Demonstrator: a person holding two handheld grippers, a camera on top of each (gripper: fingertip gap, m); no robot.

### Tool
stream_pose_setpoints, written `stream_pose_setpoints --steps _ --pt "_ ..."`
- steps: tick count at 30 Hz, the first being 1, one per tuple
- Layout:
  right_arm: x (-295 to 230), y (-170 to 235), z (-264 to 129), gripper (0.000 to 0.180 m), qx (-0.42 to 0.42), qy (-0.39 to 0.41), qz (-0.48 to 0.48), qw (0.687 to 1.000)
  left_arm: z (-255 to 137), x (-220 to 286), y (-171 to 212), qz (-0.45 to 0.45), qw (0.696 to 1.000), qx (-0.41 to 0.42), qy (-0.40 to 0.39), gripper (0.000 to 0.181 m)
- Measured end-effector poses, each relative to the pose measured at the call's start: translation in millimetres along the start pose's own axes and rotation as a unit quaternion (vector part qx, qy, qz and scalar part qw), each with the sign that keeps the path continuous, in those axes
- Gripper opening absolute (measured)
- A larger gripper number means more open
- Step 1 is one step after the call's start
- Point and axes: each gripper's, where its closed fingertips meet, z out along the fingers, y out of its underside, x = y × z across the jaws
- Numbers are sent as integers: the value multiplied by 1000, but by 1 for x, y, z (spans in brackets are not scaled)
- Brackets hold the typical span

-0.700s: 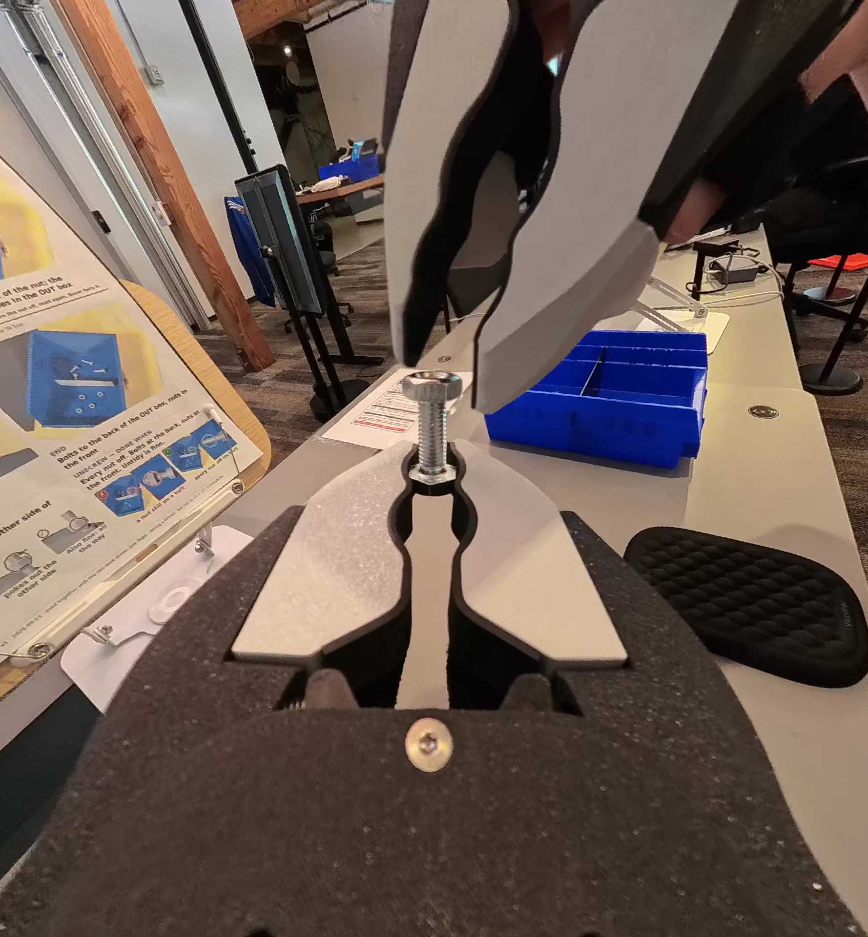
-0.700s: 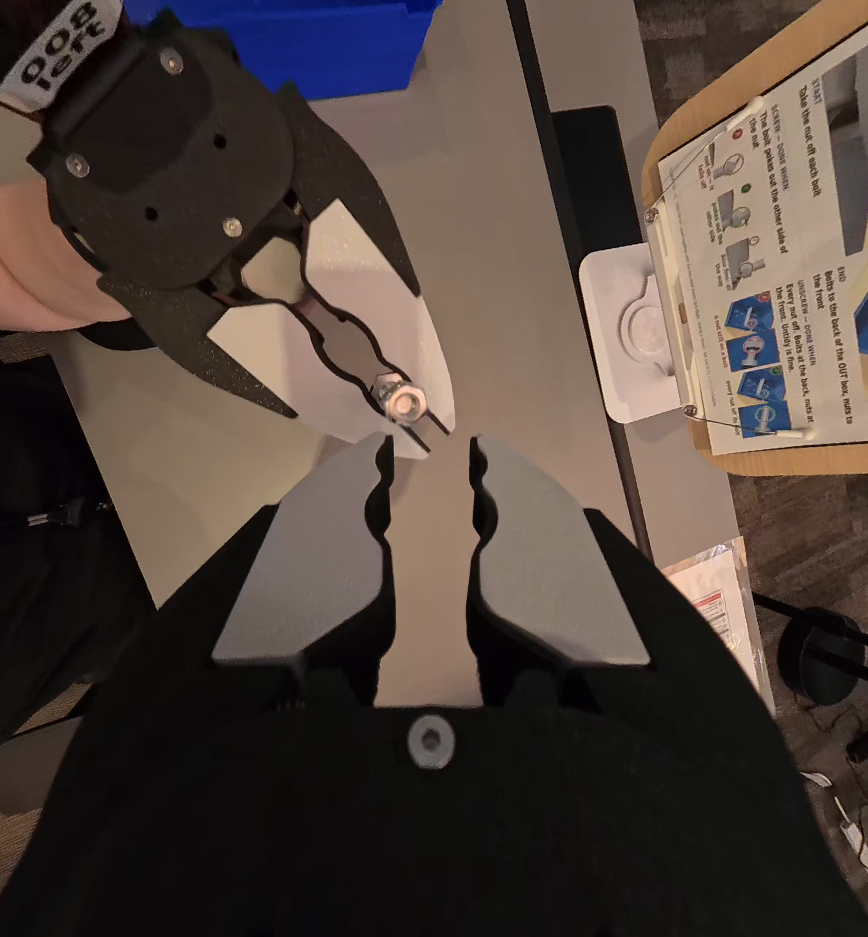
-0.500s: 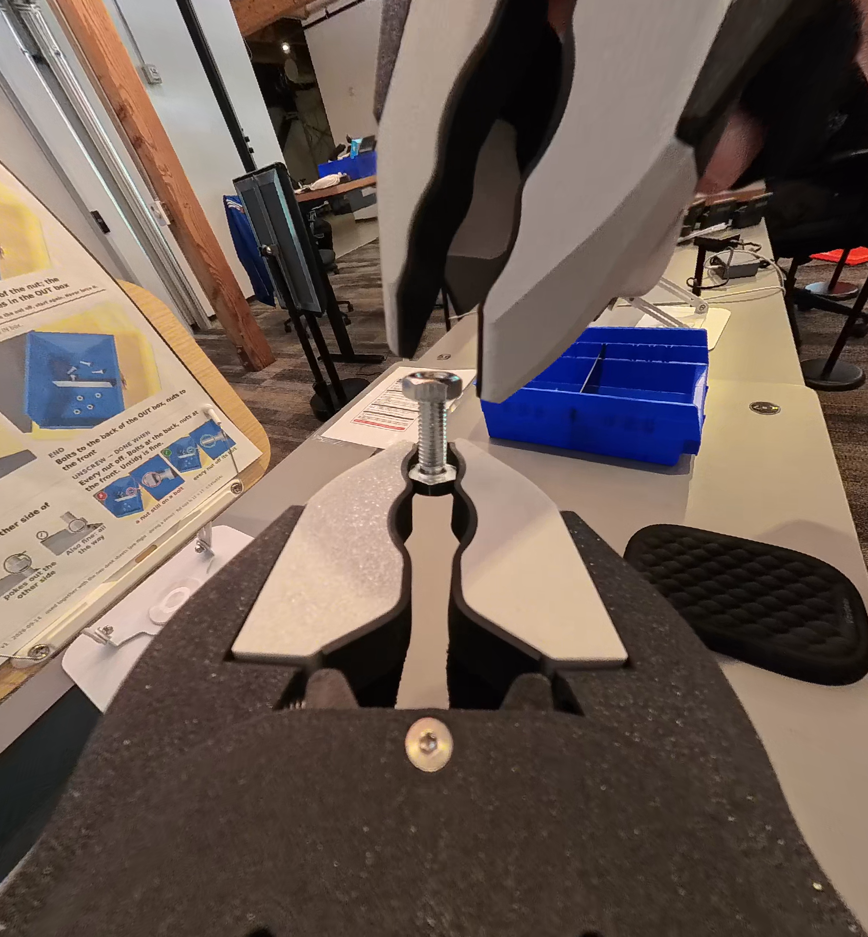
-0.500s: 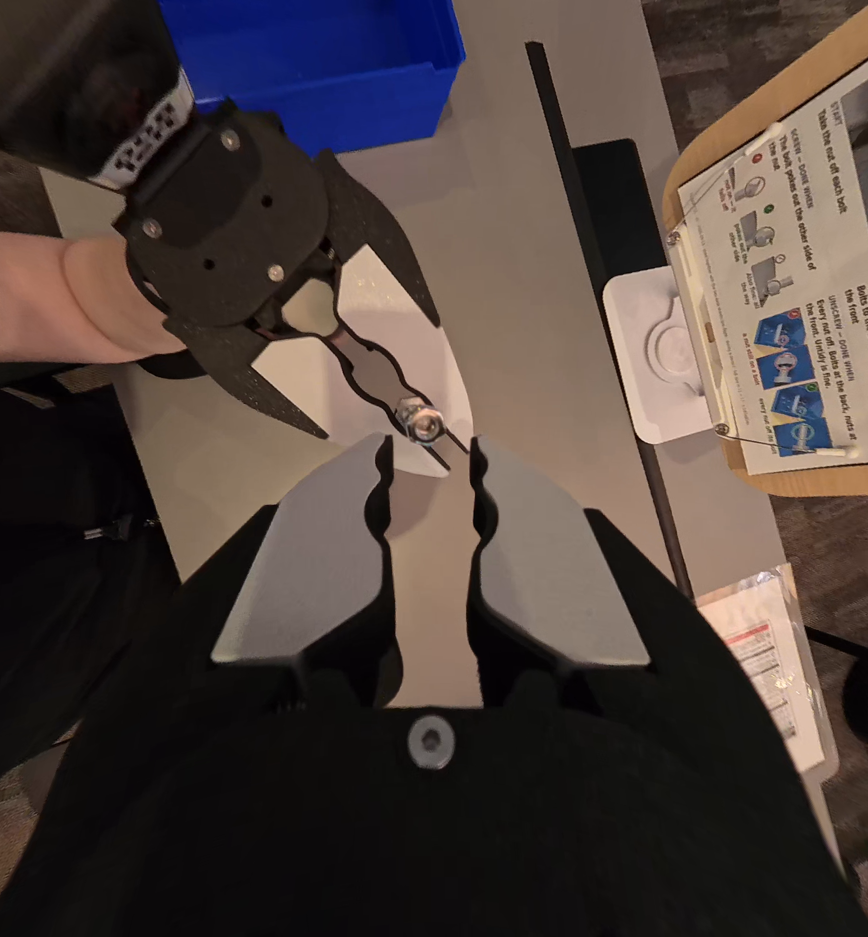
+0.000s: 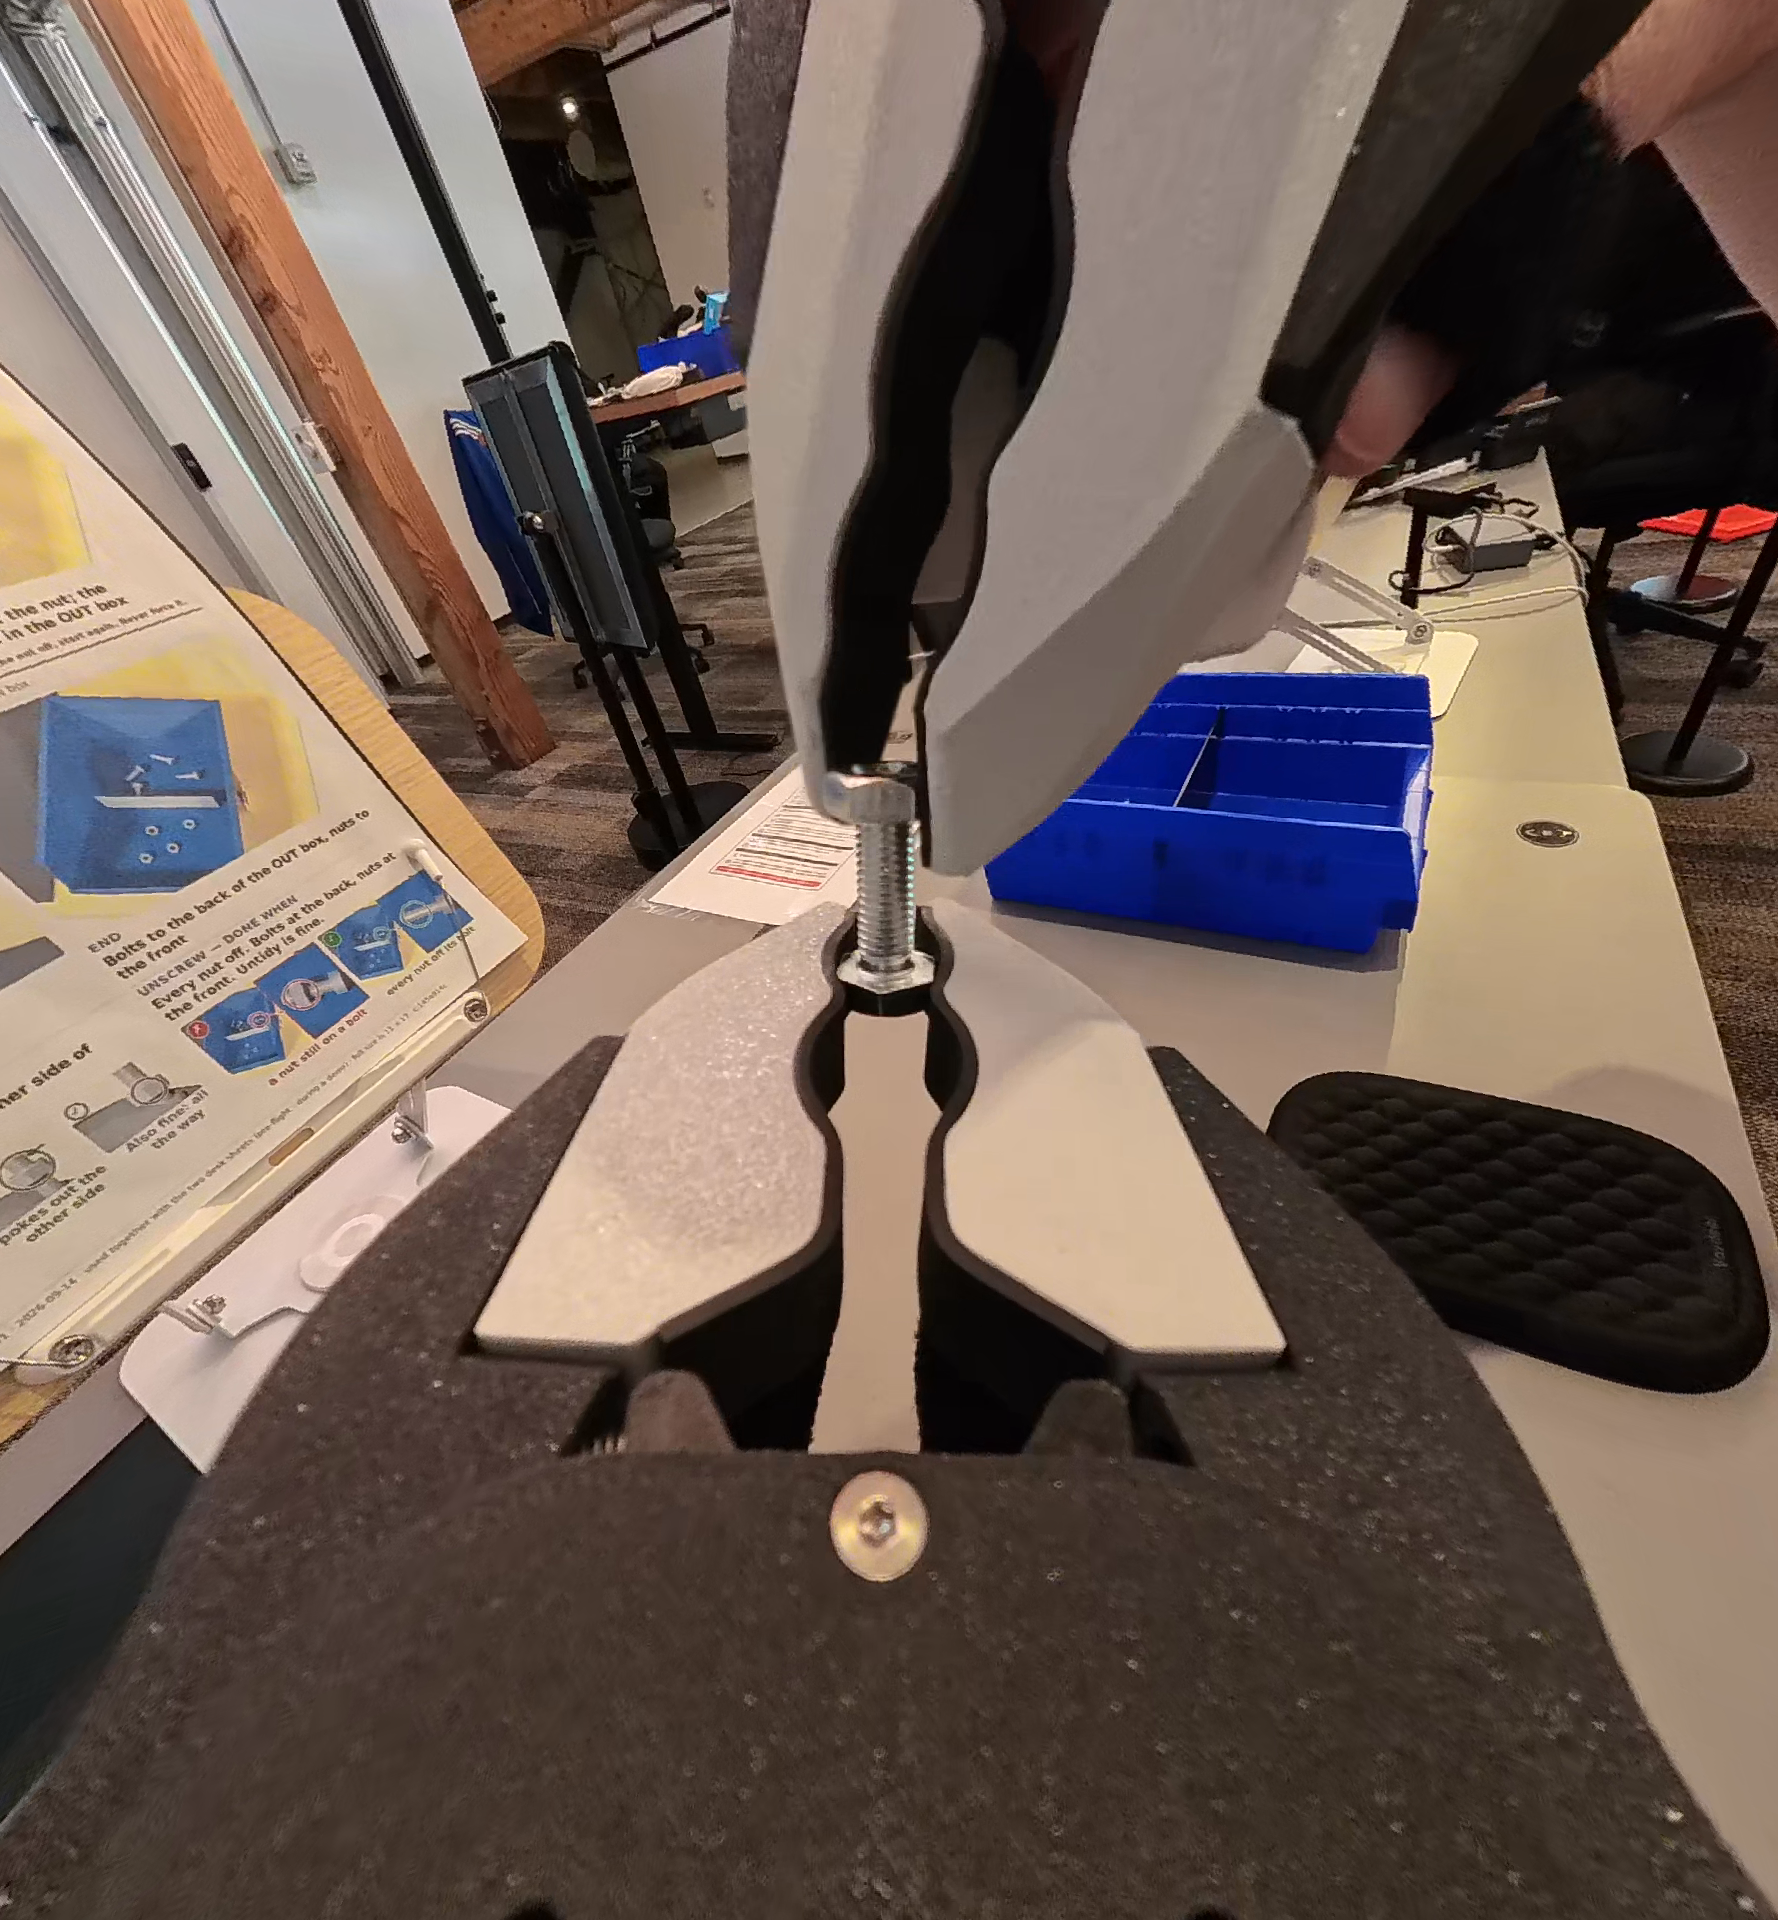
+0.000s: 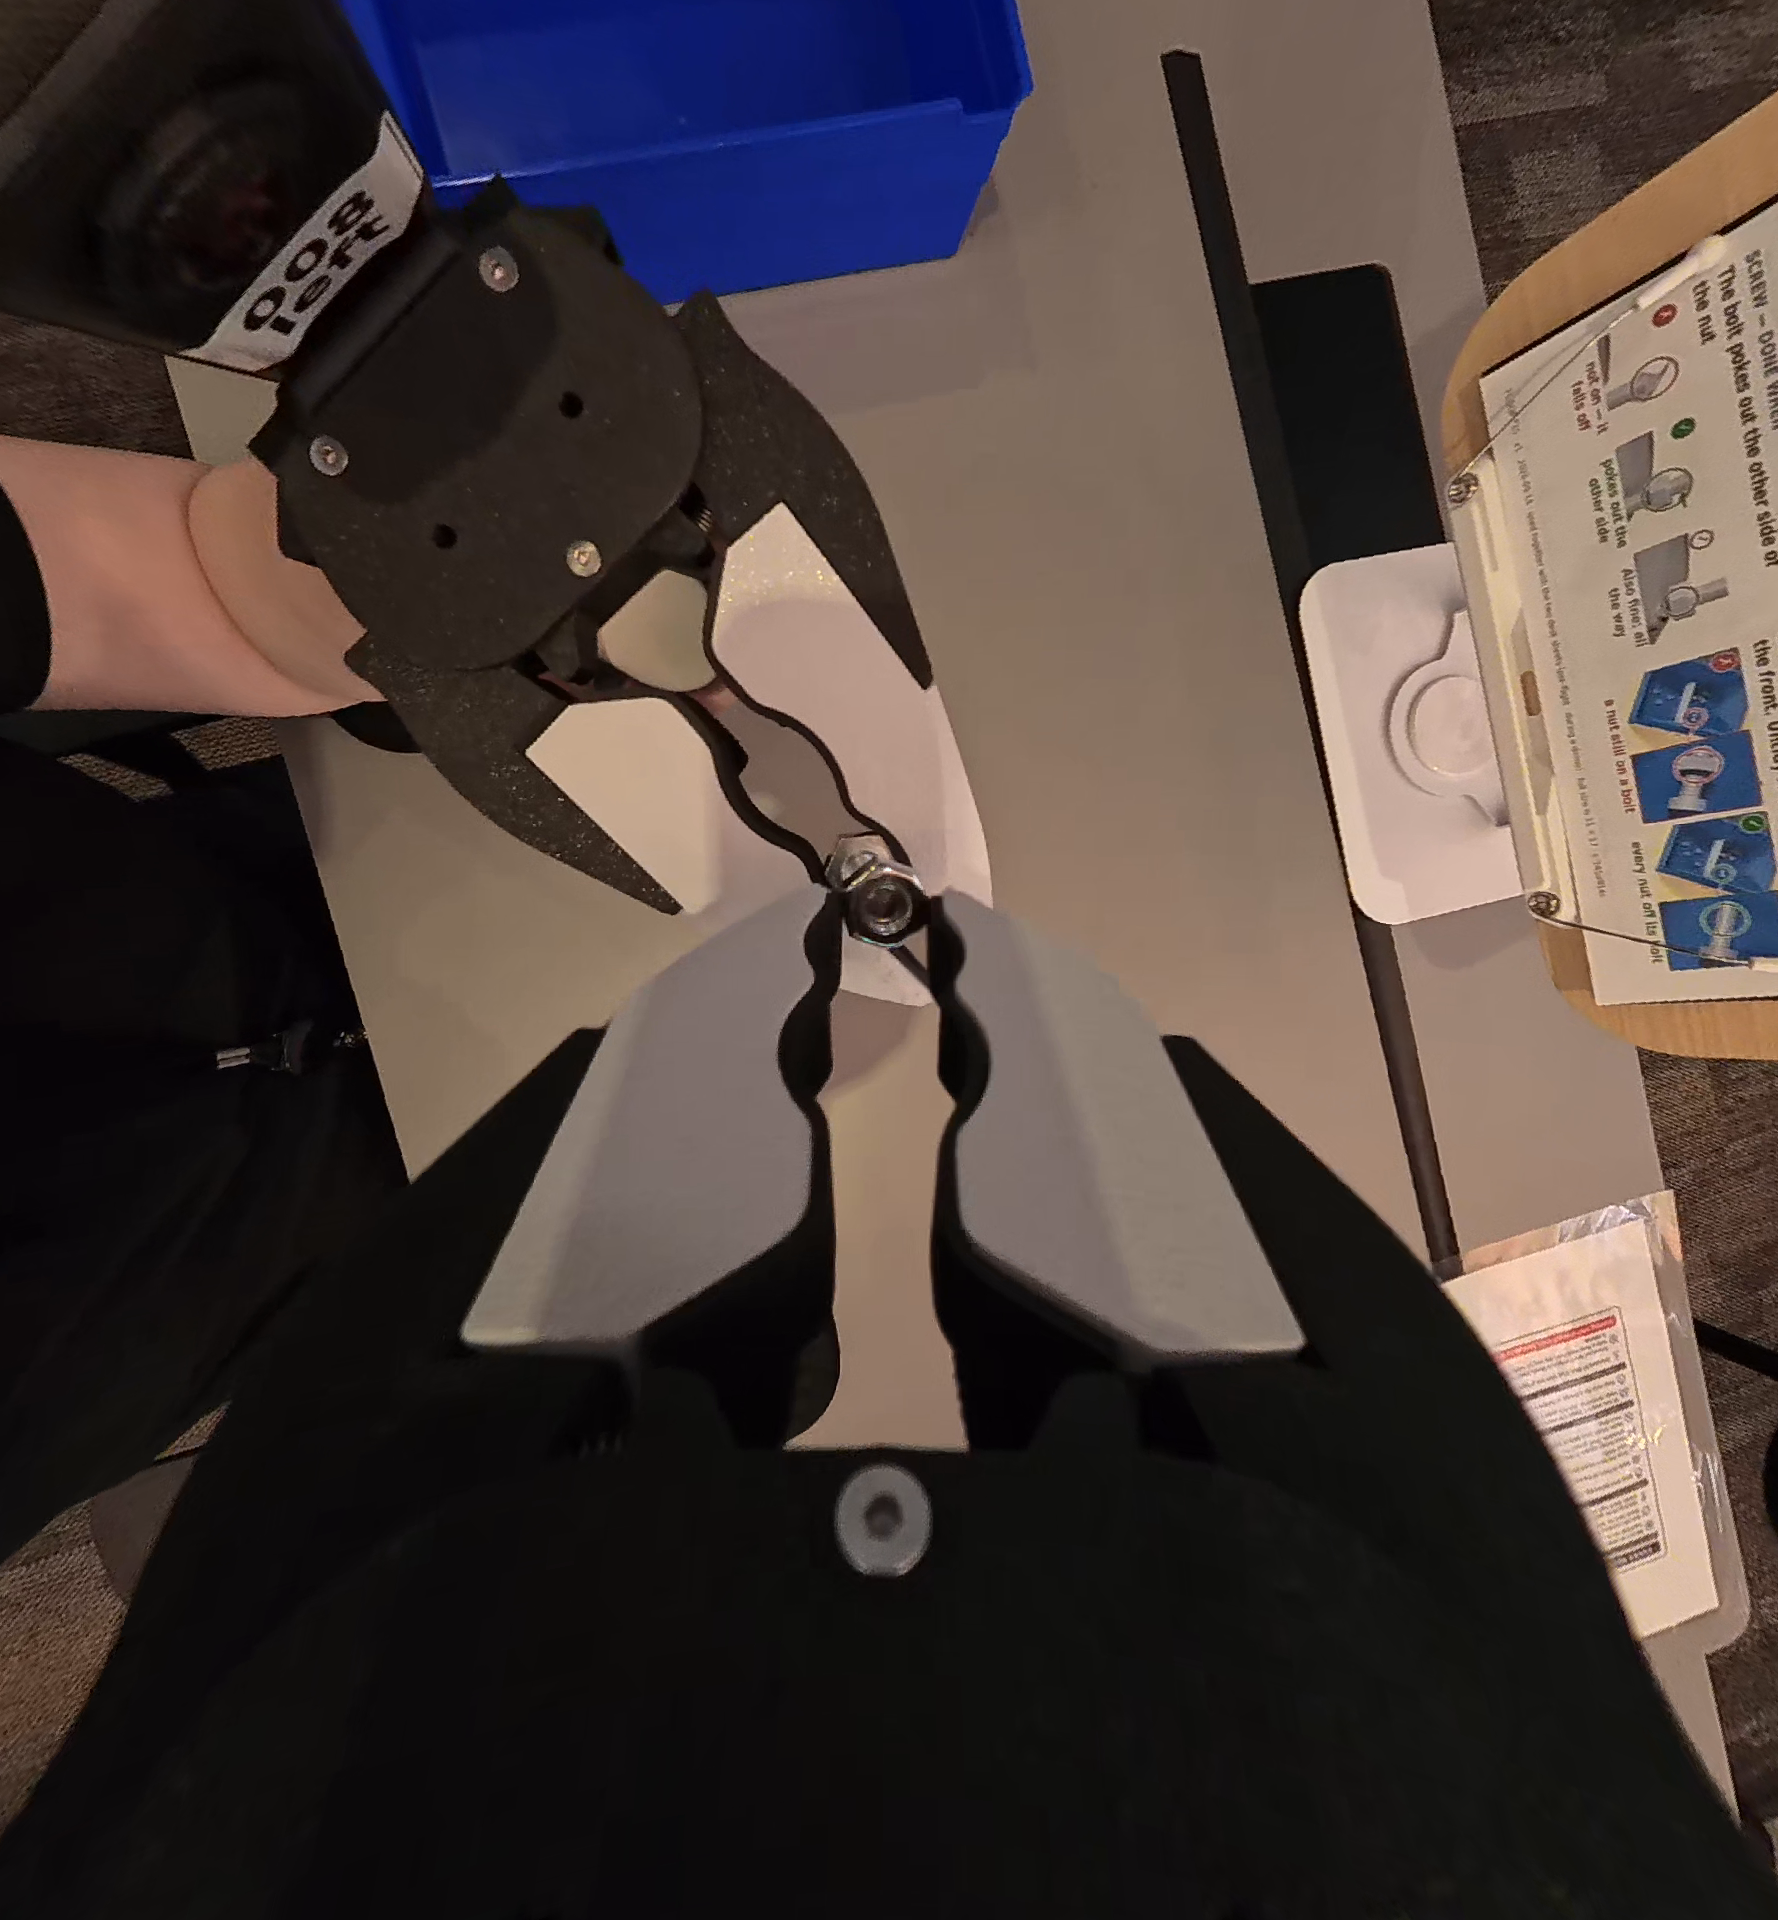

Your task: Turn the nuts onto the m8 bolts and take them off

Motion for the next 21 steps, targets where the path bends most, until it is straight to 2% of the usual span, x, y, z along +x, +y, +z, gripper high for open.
stream_pose_setpoints --steps 6,11,15,21 --pt "-5 5 -1 15 -14 -15 -22 1000 0 8 1 5 999 -2 32 10" --pt "-26 7 -9 14 1 -70 -105 992 -12 37 -6 -23 986 24 163 10" --pt "-48 15 -13 15 11 -99 -216 971 -26 67 -7 -46 956 29 289 10" --pt "-72 22 -13 14 33 -120 -322 938 -46 100 -4 -88 895 18 438 10"
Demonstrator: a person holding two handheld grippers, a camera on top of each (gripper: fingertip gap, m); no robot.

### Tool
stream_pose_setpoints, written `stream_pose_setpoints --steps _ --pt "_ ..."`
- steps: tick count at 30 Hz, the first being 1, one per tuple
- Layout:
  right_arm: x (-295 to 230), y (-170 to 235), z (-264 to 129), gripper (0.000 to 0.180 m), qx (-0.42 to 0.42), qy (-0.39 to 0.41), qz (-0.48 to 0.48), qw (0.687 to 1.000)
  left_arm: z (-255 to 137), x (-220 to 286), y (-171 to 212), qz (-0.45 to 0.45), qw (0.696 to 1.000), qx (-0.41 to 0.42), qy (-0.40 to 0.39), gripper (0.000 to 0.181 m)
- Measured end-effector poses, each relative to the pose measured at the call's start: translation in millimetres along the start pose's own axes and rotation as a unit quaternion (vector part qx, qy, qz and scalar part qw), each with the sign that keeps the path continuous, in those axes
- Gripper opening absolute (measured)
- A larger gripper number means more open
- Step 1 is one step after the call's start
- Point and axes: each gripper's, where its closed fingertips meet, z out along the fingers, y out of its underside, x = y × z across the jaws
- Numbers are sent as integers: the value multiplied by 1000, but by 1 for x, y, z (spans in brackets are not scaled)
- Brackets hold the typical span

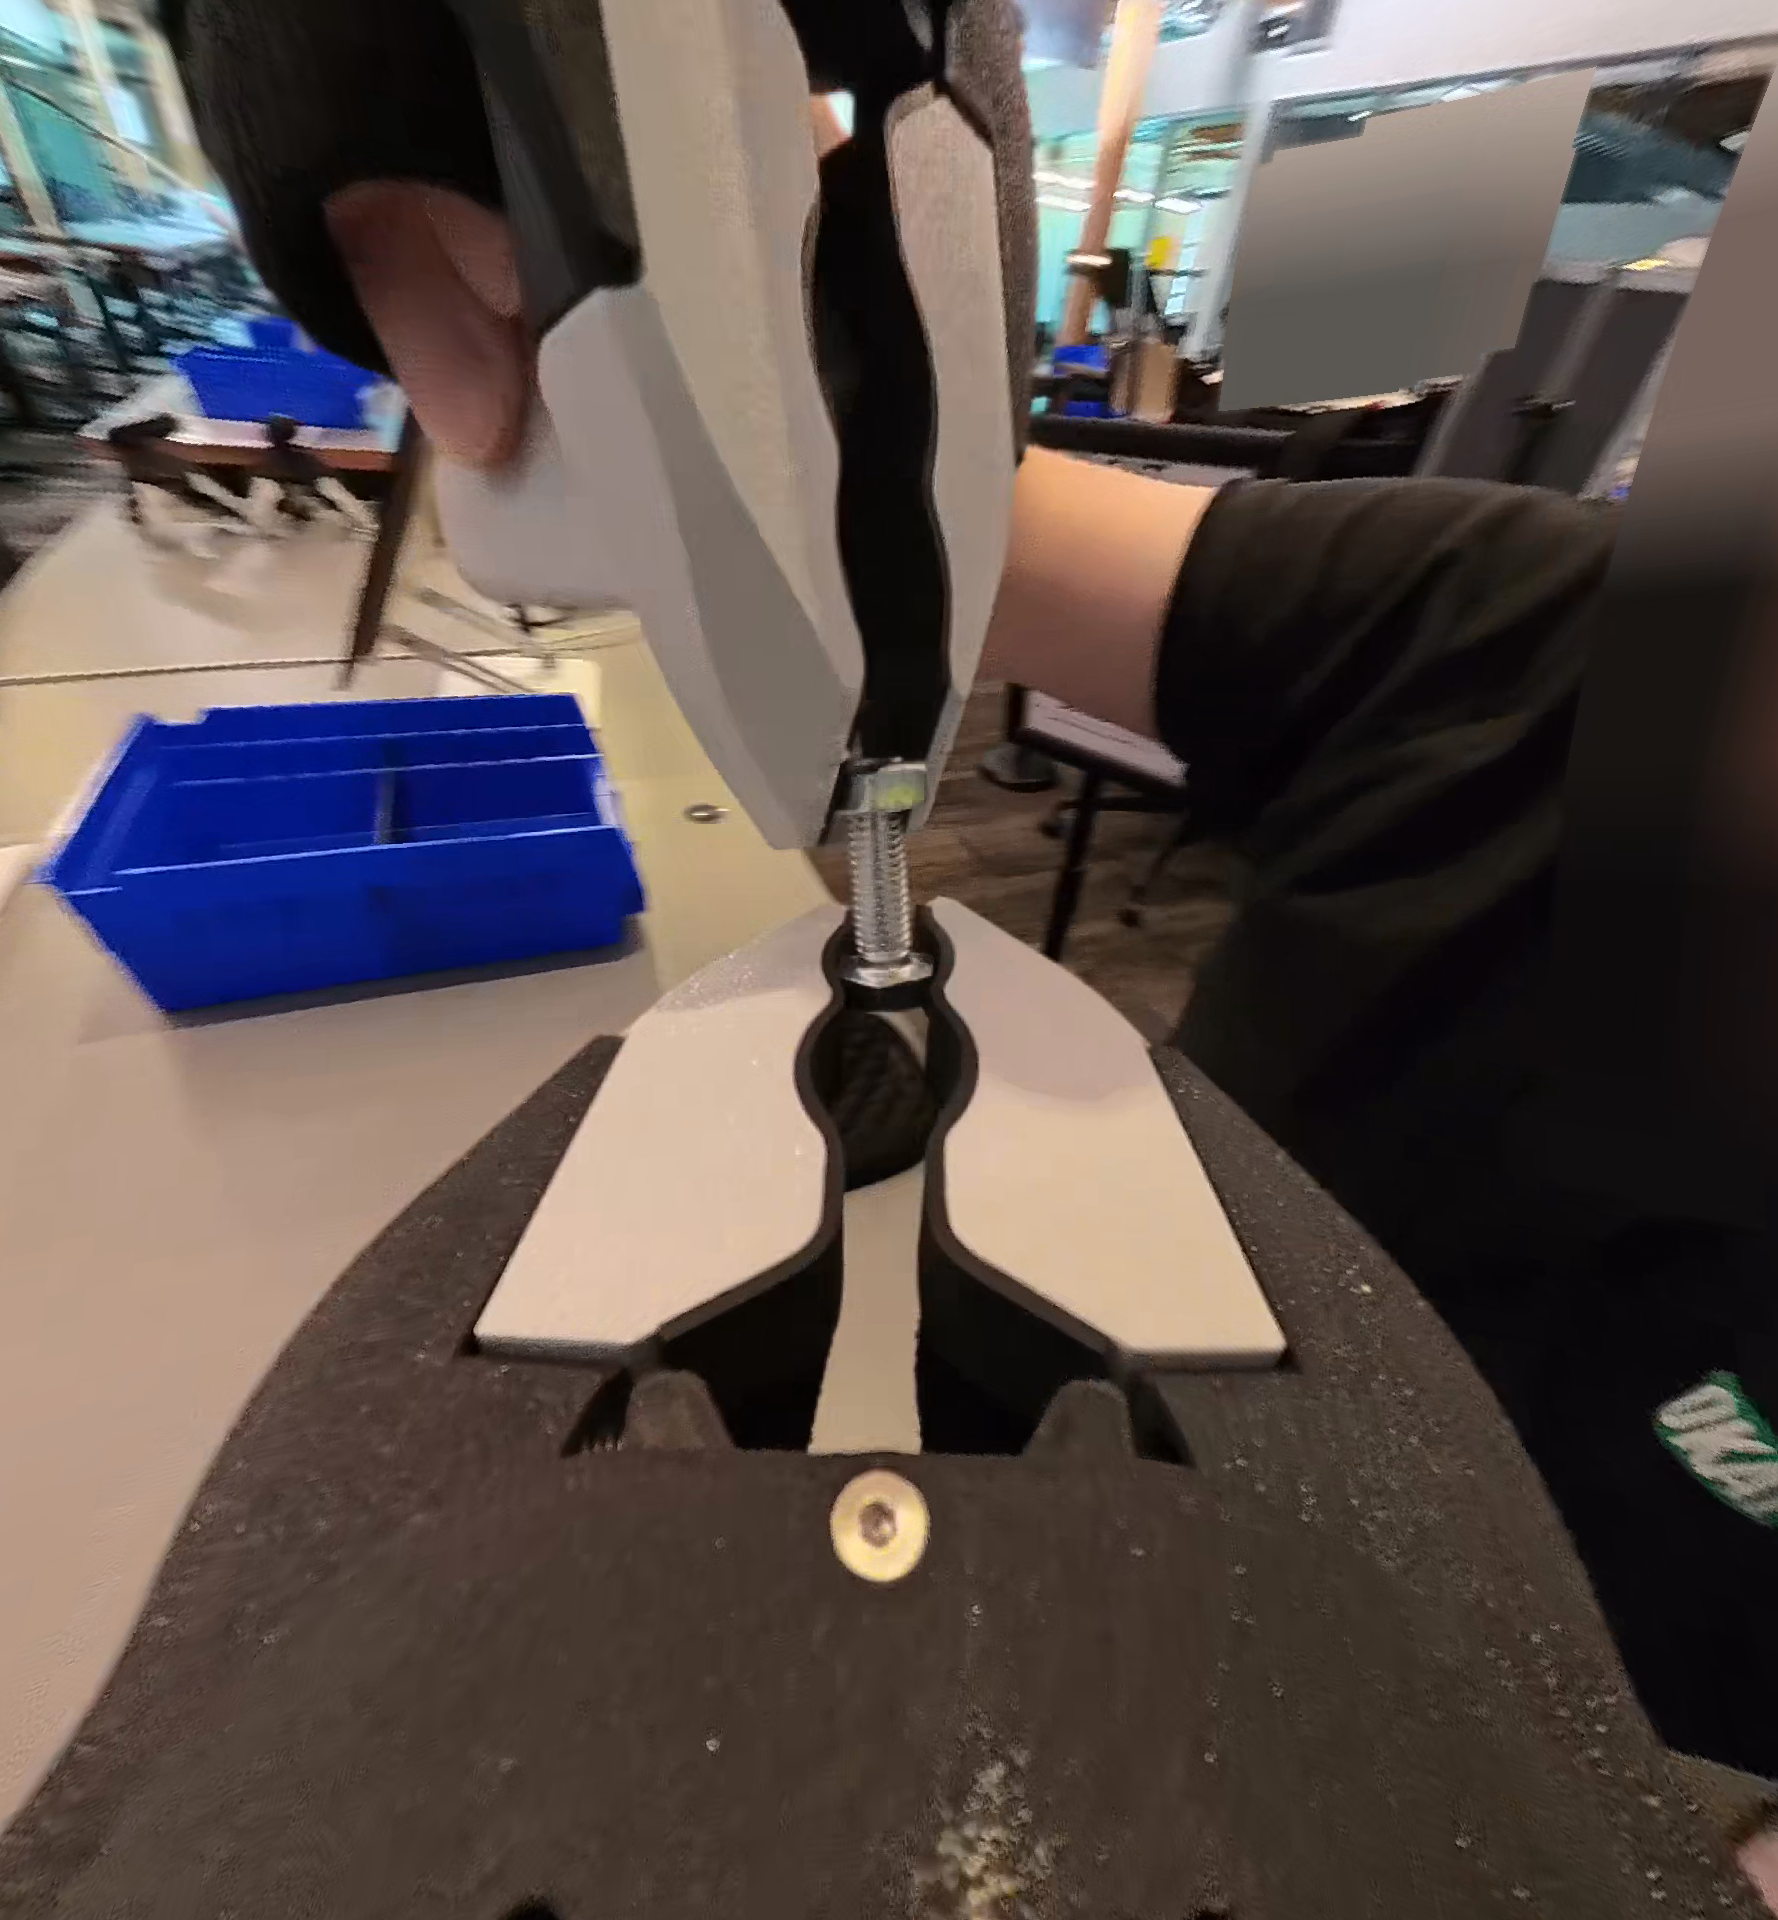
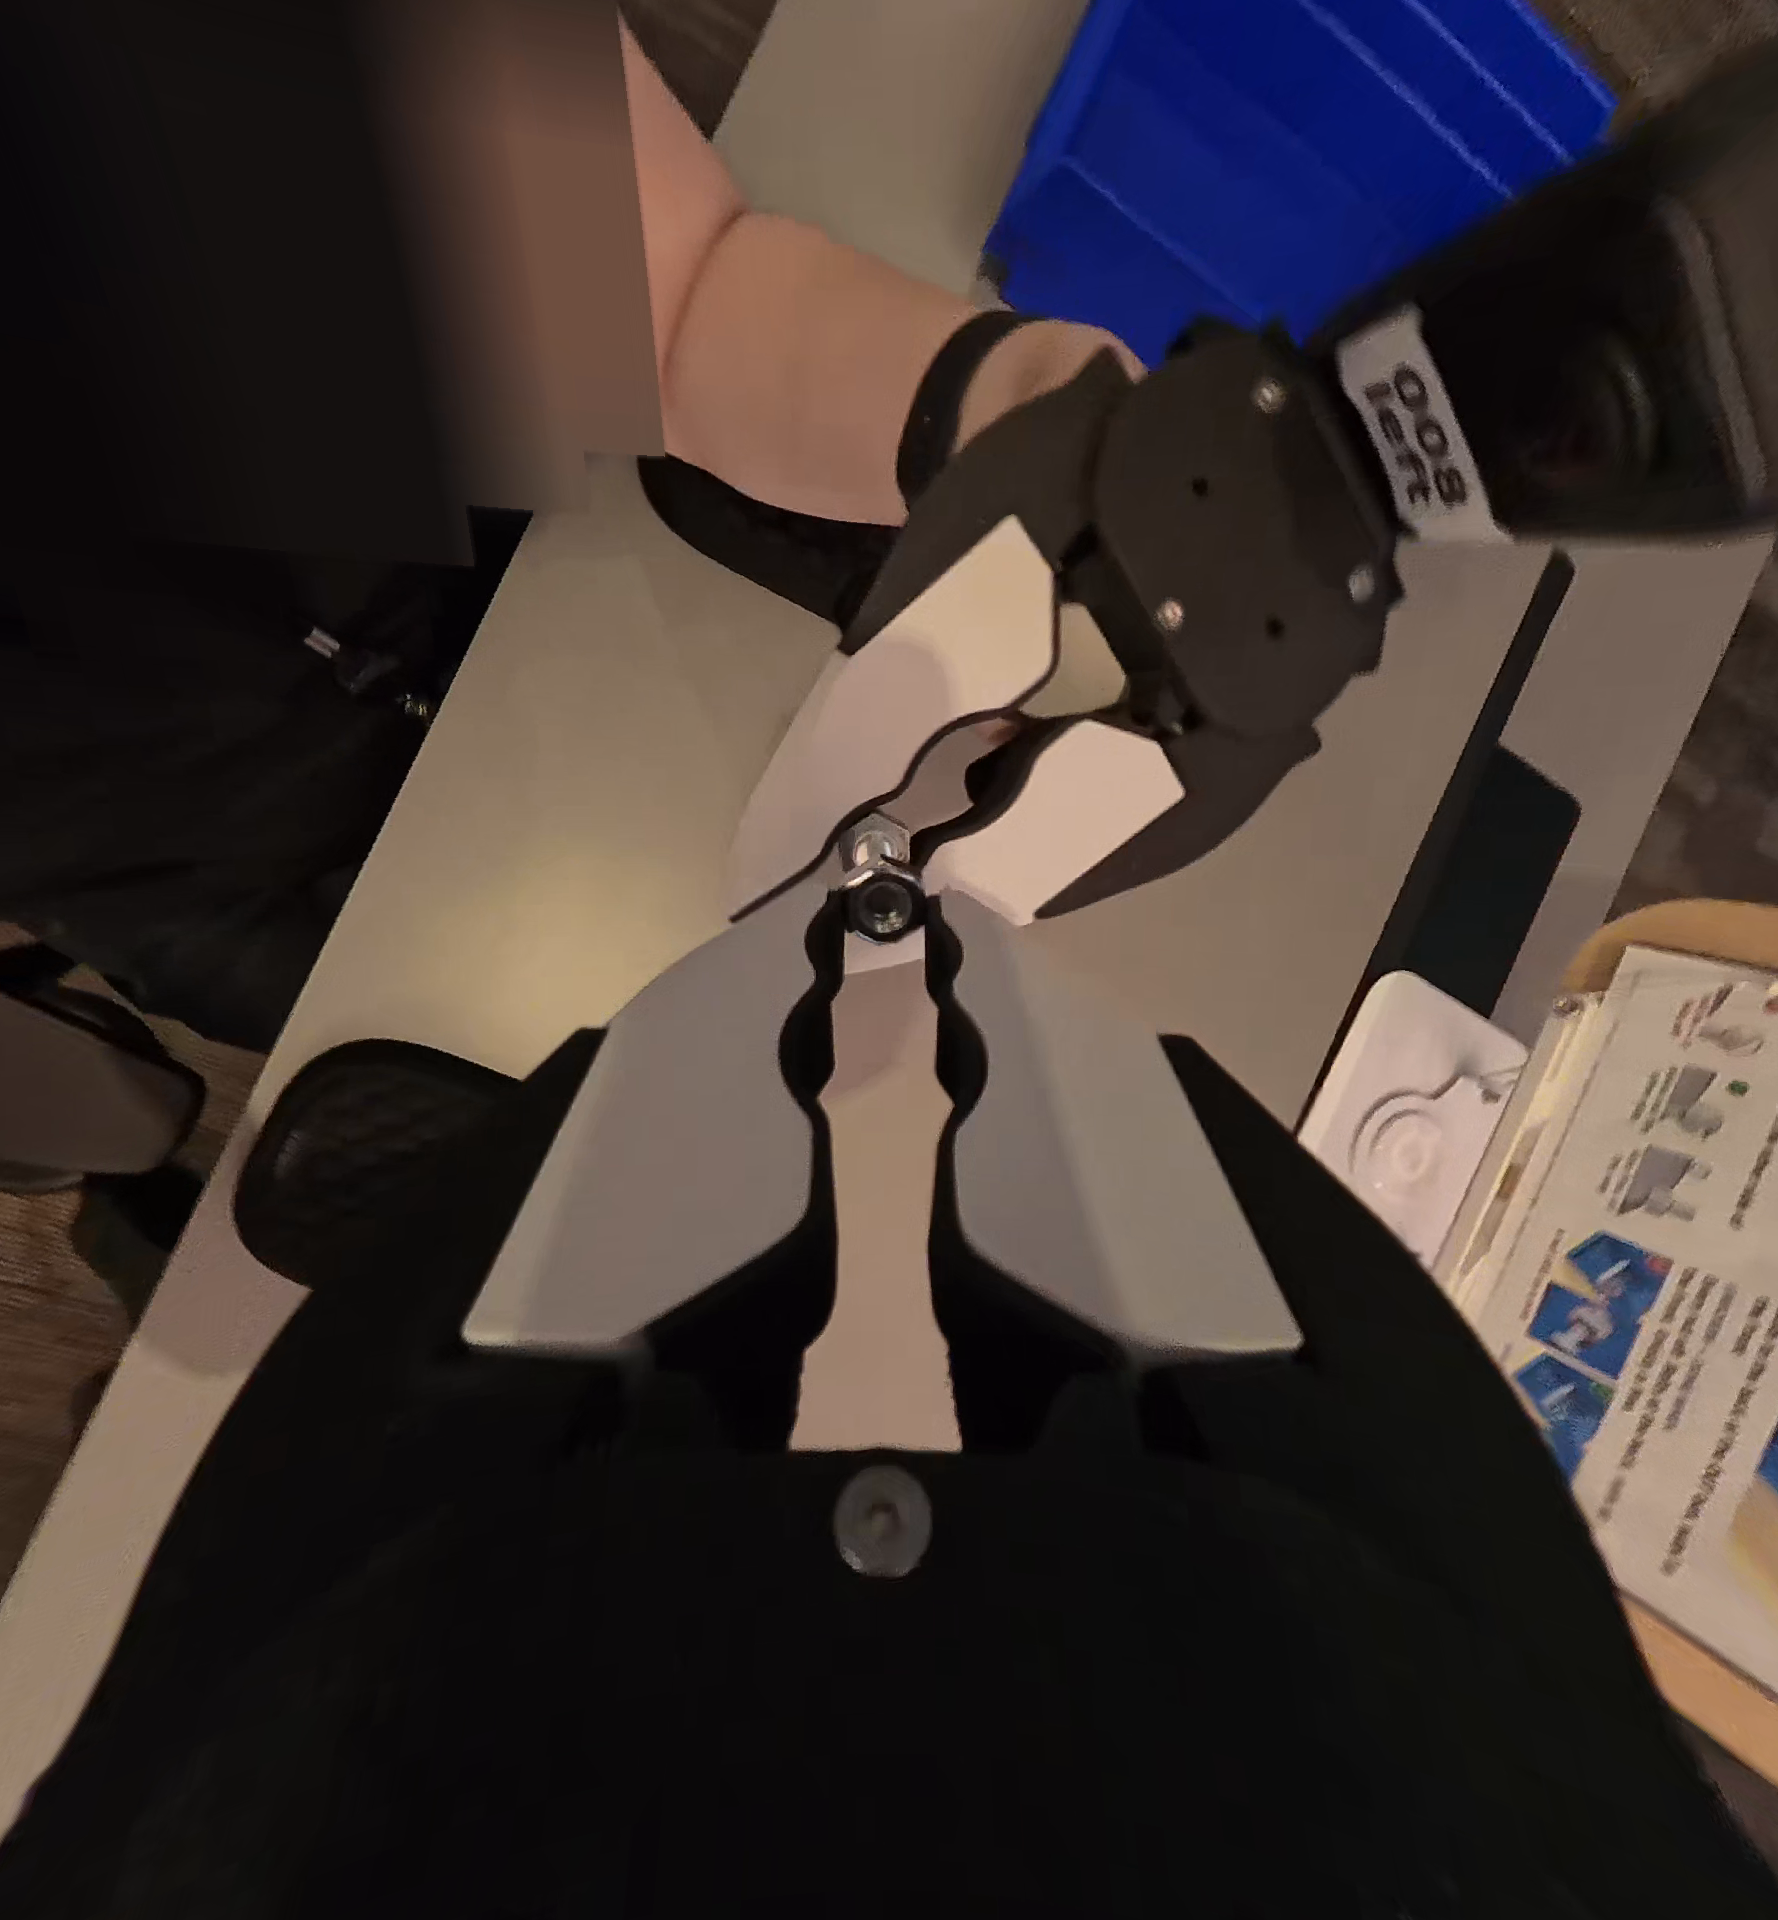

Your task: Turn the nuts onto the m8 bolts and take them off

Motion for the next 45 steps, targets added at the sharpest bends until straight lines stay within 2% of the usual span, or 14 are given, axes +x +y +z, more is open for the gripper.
stream_pose_setpoints --steps 4,7,18,29,35,38,41,45 --pt "-12 -3 4 14 -5 -13 -52 999 5 18 5 -35 996 -3 86 10" --pt "-18 -2 6 15 -9 -26 -69 997 9 24 10 -42 992 -14 115 10" --pt "-22 13 13 14 -16 -50 -34 998 20 10 26 -24 996 -63 58 10" --pt "-23 11 5 15 13 -49 -19 999 26 9 19 -19 997 -53 44 10" --pt "-1 10 -2 39 29 14 26 999 20 -5 14 -17 999 -42 -9 10" --pt "16 3 -18 43 73 53 68 994 14 -18 11 -12 998 -34 -56 10" --pt "45 8 -35 42 87 109 173 975 6 -39 6 -1 991 -24 -129 10" --pt "66 22 -39 34 80 123 351 925 -13 -77 -1 32 961 -11 -274 10"
